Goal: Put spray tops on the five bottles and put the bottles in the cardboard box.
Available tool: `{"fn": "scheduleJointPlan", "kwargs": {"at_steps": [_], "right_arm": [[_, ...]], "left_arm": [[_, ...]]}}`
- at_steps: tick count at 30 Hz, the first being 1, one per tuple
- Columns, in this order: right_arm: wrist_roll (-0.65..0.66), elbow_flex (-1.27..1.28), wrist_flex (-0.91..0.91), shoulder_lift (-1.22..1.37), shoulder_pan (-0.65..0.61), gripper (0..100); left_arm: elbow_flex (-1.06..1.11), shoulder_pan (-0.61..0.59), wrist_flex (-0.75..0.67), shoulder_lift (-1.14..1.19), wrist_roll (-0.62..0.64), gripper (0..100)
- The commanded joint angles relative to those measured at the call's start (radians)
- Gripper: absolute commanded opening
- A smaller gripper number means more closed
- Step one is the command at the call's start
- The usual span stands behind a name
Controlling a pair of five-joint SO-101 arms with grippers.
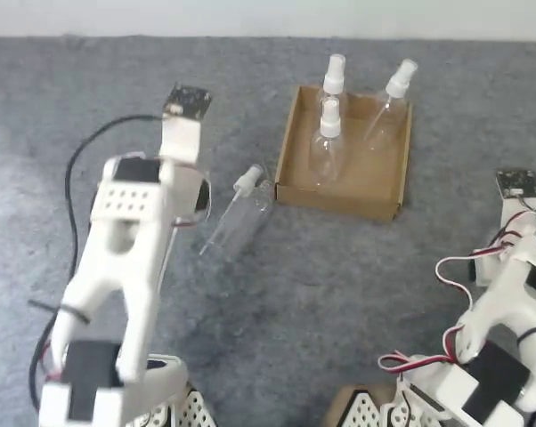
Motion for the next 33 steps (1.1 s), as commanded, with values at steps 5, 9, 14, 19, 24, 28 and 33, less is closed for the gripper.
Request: {"fn": "scheduleJointPlan", "kwargs": {"at_steps": [5,9,14,19,24,28,33], "right_arm": [[-0.028,-0.052,0.079,-0.007,-0.041,21.9],[-0.031,-0.086,0.101,-0.005,-0.076,32.9],[-0.118,-0.189,0.148,0.005,-0.122,33.3],[-0.189,-0.218,0.145,0.007,-0.122,28.1],[-0.195,-0.176,0.134,0.008,-0.122,27.5],[-0.232,-0.166,0.054,0.070,-0.120,27.5],[-0.235,-0.167,0.038,0.166,-0.119,27.5]], "left_arm": [[0.340,0.005,-0.301,-0.247,0.012,1],[0.371,0.005,-0.324,-0.253,0.009,1],[0.374,0.005,-0.328,-0.252,0.009,1],[0.374,-0.002,-0.328,-0.252,0.011,1],[0.374,0.002,-0.328,-0.252,0.011,1],[0.374,0.003,-0.328,-0.252,0.011,1],[0.374,-0.002,-0.328,-0.252,0.011,1]]}}
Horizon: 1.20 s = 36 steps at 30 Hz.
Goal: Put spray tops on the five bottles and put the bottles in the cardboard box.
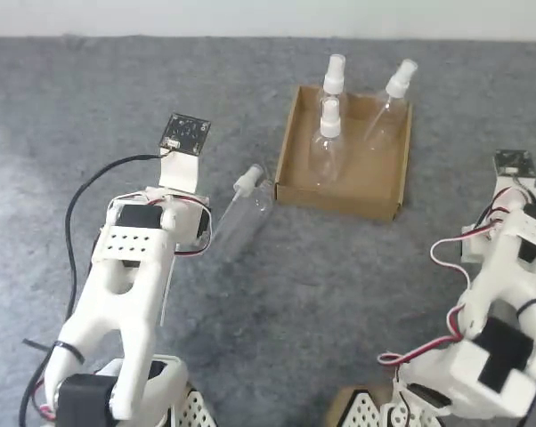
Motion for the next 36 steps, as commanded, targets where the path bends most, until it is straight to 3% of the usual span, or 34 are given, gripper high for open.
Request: {"fn": "scheduleJointPlan", "kwargs": {"at_steps": [1,4,7,11,16,20,23,29,36], "right_arm": [[-0.014,-0.011,-0.028,0.030,0.001,27.4],[-0.009,-0.011,-0.028,0.033,0.024,25.5],[0.000,-0.011,-0.030,0.033,0.033,14.3],[0.140,-0.011,-0.031,0.030,0.027,0.0],[0.189,-0.032,-0.021,-0.012,0.027,0.4],[0.186,-0.097,0.114,-0.177,-0.025,0.6],[0.123,-0.121,0.231,-0.363,-0.143,0.6],[0.029,-0.118,0.328,-0.711,-0.509,0.6],[-0.086,-0.117,0.361,-0.786,-0.952,0.6]], "left_arm": [[-0.004,-0.002,-0.021,-0.049,0.005,1],[-0.004,0.002,-0.021,-0.049,0.005,1],[-0.004,0.003,-0.021,-0.049,0.005,1],[-0.004,0.002,-0.021,-0.049,0.005,1],[-0.004,0.000,-0.021,-0.049,0.006,1],[-0.036,-0.003,-0.017,-0.058,0.006,1],[-0.108,-0.003,0.015,-0.060,0.018,1],[-0.384,-0.003,0.239,-0.063,0.080,1],[-0.536,-0.006,0.331,-0.318,0.112,1]]}}
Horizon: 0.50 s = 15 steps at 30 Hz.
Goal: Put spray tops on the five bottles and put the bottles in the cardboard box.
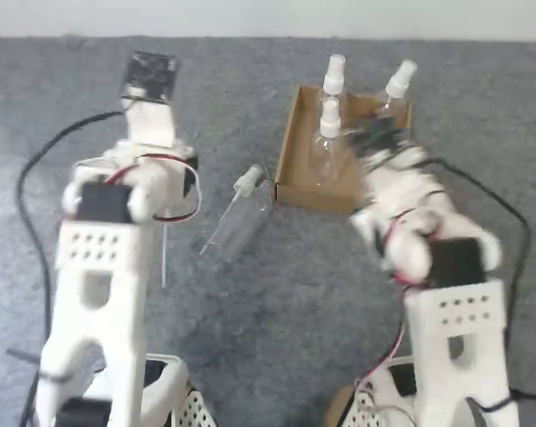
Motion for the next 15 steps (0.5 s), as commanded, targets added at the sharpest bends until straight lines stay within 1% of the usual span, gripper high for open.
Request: {"fn": "scheduleJointPlan", "kwargs": {"at_steps": [1,3,6,9,12,15], "right_arm": [[-0.091,-0.052,-0.016,-0.027,-0.291,0.6],[-0.117,-0.020,-0.070,-0.013,-0.398,0.6],[-0.104,0.097,-0.217,-0.005,-0.515,0.6],[-0.083,0.244,-0.424,-0.010,-0.559,0.6],[-0.081,0.358,-0.581,-0.012,-0.598,0.8],[-0.084,0.451,-0.664,-0.016,-0.667,0.7]], "left_arm": [[-0.096,-0.008,0.023,-0.255,0.014,1],[-0.093,-0.021,0.025,-0.365,0.015,1],[-0.099,-0.114,0.015,-0.520,0.048,1],[-0.101,-0.221,-0.023,-0.647,0.066,1],[-0.097,-0.232,-0.025,-0.712,0.106,1],[-0.096,-0.232,-0.014,-0.721,0.190,1]]}}
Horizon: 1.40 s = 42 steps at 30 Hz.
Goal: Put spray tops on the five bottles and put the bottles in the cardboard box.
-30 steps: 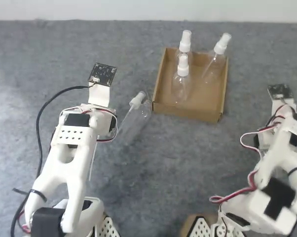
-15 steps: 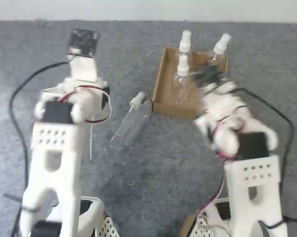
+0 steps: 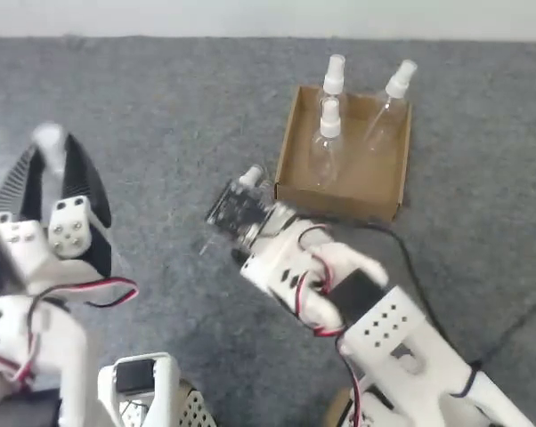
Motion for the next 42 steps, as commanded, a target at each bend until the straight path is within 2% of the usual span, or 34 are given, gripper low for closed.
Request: {"fn": "scheduleJointPlan", "kwargs": {"at_steps": [1,4,6,11,18,25,32,42], "right_arm": [[0.012,0.101,-0.160,-0.021,-0.094,0.7],[0.006,0.146,-0.199,-0.081,-0.119,0.6],[0.005,0.180,-0.208,-0.143,-0.125,0.6],[0.005,0.361,-0.344,-0.328,-0.125,0.6],[0.005,0.517,-0.420,-0.490,-0.125,0.6],[-0.098,0.525,-0.417,-0.524,-0.125,0.6],[-0.106,0.525,-0.417,-0.522,-0.125,0.6],[-0.106,0.525,-0.417,-0.521,-0.125,0.6]], "left_arm": [[-0.039,-0.012,-0.017,-0.017,0.130,1],[-0.039,-0.005,-0.020,-0.023,0.224,1],[-0.039,0.046,-0.021,-0.020,0.250,1],[0.036,0.158,-0.071,-0.018,0.252,1],[0.154,0.169,-0.219,-0.017,0.279,1],[0.232,0.252,-0.229,-0.015,0.293,1],[0.351,0.264,-0.328,-0.017,0.293,1],[0.274,0.258,-0.347,-0.017,0.292,1]]}}
